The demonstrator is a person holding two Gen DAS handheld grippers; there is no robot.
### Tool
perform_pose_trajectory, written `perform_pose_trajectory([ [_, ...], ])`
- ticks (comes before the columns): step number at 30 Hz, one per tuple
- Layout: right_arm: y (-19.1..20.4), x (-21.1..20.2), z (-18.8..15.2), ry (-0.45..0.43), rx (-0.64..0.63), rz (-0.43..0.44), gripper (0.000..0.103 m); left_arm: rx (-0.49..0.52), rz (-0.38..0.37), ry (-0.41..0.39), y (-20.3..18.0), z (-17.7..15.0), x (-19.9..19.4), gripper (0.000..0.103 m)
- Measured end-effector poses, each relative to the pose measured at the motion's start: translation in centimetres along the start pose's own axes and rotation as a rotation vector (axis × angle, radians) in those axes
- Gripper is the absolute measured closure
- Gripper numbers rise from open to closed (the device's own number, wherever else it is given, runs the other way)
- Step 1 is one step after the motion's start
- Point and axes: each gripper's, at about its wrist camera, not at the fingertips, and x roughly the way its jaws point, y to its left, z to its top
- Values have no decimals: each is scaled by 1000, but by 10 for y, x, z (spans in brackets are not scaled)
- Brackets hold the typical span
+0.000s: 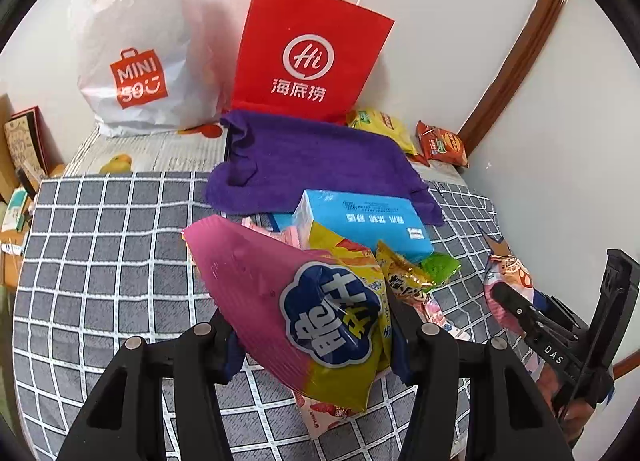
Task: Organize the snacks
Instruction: 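Close the right tool on the panda packet while the left tool grasps the pink-yellow packet, then carry both packets onto the purple towel and open both tools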
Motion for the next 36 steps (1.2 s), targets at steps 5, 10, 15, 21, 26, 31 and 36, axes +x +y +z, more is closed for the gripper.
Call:
perform_pose_trajectory([
  [5,8,0,8,-9,-10,2,49,18,-4,-13,-6,9,-3,50],
  [10,16,2,20,-12,-23,9,49,37,-7,-27,-12,21,-6,50],
  [15,22,1,35,-29,-28,15,49,48,-18,-35,-17,34,-6,50],
  [21,28,6,55,-39,-41,14,49,49,-4,-40,-20,50,-2,50],
  [26,32,14,73,-34,-51,5,49,45,-8,-37,-21,65,3,50],
  [31,35,26,95,-34,-57,-1,49,57,6,-45,-24,83,8,50],
  [36,36,43,120,-35,-62,-1,49,68,17,-49,-26,100,16,50],
])
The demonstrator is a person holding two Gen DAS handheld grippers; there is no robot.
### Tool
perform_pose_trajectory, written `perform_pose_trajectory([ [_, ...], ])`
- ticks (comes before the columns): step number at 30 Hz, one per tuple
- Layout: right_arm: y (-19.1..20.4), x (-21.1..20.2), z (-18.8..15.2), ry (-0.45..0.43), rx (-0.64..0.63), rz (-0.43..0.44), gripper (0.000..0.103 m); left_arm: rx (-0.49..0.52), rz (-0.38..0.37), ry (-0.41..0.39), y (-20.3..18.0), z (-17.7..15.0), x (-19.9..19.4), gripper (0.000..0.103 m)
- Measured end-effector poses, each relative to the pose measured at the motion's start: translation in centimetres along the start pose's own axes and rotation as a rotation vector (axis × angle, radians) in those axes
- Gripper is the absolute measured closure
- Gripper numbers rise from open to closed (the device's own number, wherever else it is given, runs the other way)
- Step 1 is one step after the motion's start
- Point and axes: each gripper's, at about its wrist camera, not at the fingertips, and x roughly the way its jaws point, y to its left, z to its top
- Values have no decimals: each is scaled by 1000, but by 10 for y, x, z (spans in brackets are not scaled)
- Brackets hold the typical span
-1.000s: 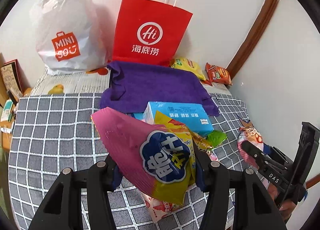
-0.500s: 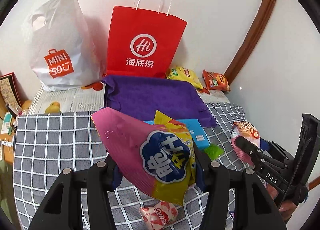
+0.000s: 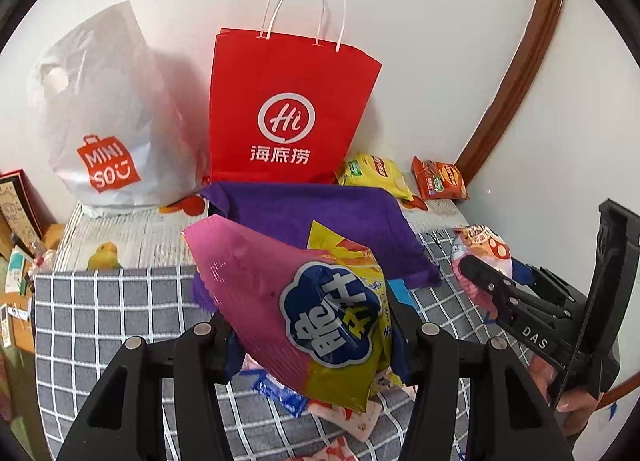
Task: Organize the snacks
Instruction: 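Carry both packets onto the purple towel and open both tools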
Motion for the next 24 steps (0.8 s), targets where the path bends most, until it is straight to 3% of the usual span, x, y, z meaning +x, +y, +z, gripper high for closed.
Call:
perform_pose_trajectory([
  [15,-7,58,57,11,-33,-8,49,-10,2,41,18,45,55,50],
  [24,-19,94,82,21,-33,-19,49,-41,48,78,44,66,98,50],
])
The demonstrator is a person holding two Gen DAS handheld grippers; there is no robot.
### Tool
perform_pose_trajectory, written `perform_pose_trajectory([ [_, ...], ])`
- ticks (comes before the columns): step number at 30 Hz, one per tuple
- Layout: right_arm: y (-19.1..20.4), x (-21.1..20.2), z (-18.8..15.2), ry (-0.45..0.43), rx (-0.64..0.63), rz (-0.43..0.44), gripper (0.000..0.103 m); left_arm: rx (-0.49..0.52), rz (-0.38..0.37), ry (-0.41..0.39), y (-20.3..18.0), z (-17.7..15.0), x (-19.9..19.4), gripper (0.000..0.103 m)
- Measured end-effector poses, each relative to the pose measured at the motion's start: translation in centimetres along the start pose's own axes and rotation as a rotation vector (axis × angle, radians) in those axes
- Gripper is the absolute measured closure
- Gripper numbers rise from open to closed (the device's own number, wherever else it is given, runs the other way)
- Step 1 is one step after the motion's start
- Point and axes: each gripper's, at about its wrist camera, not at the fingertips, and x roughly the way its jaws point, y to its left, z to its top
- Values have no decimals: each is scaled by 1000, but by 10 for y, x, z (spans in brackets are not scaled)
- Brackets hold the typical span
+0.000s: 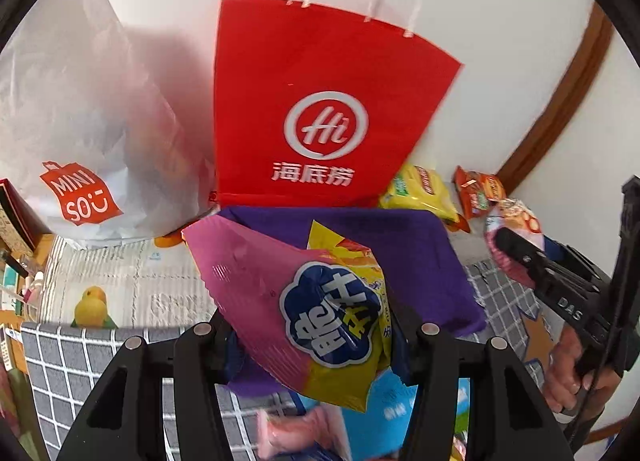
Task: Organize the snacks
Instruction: 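Carry both packets onto the purple towel and open both tools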
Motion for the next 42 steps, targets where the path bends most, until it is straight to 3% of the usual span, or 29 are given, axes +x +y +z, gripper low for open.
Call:
perform_pose_trajectory([
  [3,-3,13,3,-10,-10,19,49,-18,7,17,9,4,20,50],
  [12,-13,78,-11,120,-43,14,49,-9,24,98,20,3,83,50],
  [21,-29,120,-28,230,-19,-23,49,-15,17,151,25,-7,108,49],
  [36,-25,137,-36,275,-54,-30,48,-10,-2,192,20,-10,126,49],
  [40,-20,133,-34,269,-70,-21,35,14,12,191,18,-10,122,45],
  [42,-16,127,-32,245,-96,-35,33,22,20,181,13,-9,121,38],
])
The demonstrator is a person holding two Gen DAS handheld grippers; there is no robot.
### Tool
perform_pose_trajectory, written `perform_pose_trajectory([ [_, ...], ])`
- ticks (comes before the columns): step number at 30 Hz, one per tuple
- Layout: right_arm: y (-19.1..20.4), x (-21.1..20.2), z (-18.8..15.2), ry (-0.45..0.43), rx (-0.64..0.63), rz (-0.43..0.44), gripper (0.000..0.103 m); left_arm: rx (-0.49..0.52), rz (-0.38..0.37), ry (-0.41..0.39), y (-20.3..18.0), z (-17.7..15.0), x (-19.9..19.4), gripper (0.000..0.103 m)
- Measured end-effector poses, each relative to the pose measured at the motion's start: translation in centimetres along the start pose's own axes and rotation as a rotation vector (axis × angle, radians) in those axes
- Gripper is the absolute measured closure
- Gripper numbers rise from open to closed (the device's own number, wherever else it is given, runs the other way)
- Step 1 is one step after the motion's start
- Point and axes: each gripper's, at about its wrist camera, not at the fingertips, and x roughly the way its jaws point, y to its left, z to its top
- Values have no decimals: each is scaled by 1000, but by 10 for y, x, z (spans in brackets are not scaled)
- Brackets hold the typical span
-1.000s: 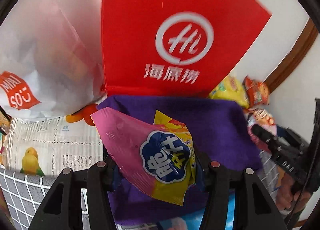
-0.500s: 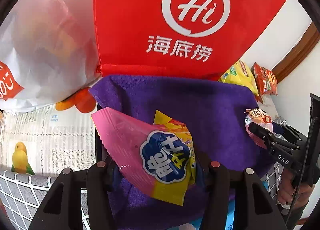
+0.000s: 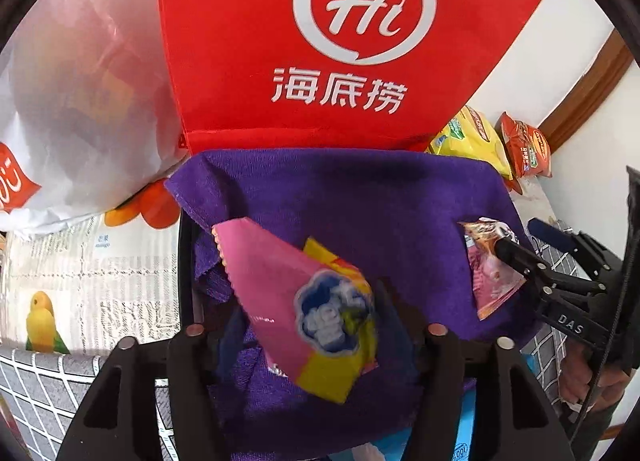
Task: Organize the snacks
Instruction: 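Carry both packets onto the purple towel and open both tools, then withdraw both open tools from the towel back toward the snacks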
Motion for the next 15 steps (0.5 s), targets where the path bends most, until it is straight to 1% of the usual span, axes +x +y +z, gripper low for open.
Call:
perform_pose_trajectory([
  [1,2,-3,0,-8,-6,-6,31,0,-2,-7,-2,0,-1,32],
  [2,3,-7,0,-17,-9,-9,29,-2,-7,-13,-2,1,-3,29],
  [4,5,-16,1,-35,-7,-2,29,-6,-11,-17,-2,1,-6,25],
  [8,7,-28,3,-67,-6,-7,28,-8,1,-28,-4,2,-12,24],
  [10,8,-34,5,-88,-3,-17,27,7,8,-55,-4,0,-20,23],
  [11,8,-36,6,-94,3,-15,27,15,23,-70,-4,0,-24,22],
  [13,8,-40,7,-98,19,-2,27,16,44,-96,-5,1,-31,20],
  [15,7,-45,8,-108,35,21,27,10,38,-101,-4,1,-36,19],
])
